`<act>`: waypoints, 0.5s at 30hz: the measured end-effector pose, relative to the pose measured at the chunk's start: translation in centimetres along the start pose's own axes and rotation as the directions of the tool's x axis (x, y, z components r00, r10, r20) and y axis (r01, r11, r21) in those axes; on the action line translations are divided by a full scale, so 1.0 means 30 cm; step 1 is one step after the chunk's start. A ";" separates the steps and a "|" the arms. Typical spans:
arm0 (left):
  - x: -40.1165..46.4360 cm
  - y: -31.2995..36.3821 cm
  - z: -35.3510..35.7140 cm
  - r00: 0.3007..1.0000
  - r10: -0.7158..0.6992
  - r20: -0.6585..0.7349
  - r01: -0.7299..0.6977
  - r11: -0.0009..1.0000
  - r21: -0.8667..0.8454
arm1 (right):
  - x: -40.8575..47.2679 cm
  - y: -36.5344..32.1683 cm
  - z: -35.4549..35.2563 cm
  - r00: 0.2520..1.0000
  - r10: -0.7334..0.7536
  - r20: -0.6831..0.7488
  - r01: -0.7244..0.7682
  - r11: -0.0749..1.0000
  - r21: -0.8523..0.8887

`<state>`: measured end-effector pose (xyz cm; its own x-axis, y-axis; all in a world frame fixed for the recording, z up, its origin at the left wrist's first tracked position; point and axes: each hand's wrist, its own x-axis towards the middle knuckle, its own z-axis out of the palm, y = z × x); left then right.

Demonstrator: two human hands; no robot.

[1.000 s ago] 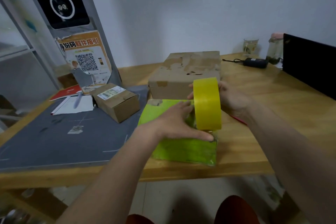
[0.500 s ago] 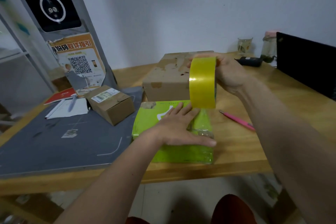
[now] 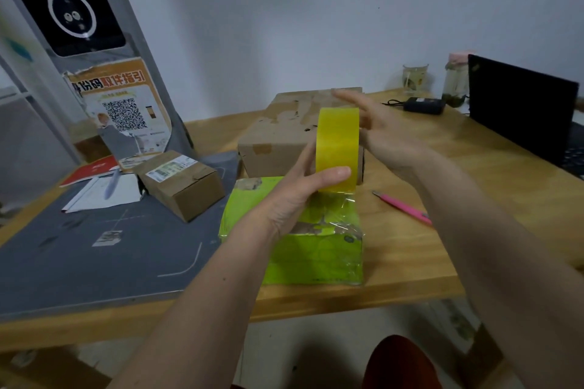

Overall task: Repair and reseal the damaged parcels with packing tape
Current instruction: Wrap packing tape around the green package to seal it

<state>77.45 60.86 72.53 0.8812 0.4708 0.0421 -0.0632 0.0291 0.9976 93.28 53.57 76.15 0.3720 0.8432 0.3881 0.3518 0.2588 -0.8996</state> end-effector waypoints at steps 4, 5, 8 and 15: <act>-0.002 -0.025 0.003 0.998 0.047 -0.033 -0.047 0.999 -0.010 | -0.123 0.180 -0.082 0.960 0.146 -0.239 -0.235 0.883 -0.406; -0.002 -0.028 0.003 0.998 0.059 -0.036 -0.061 0.997 -0.044 | -0.161 0.239 -0.098 0.923 0.247 -0.296 -0.381 0.707 -0.596; -0.002 -0.024 0.005 0.995 0.091 -0.032 -0.095 0.984 -0.151 | -0.271 0.377 -0.102 0.806 0.483 -0.340 -0.495 0.238 -0.835; -0.010 -0.025 -0.002 0.997 0.064 -0.035 -0.070 0.981 -0.182 | -0.302 0.386 -0.094 0.875 0.376 -0.304 -0.471 0.525 -0.709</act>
<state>77.21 60.74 71.77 0.8585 0.5021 0.1041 -0.2085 0.1562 0.9655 96.41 47.61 62.80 0.7188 0.6925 0.0625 0.6181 -0.5953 -0.5134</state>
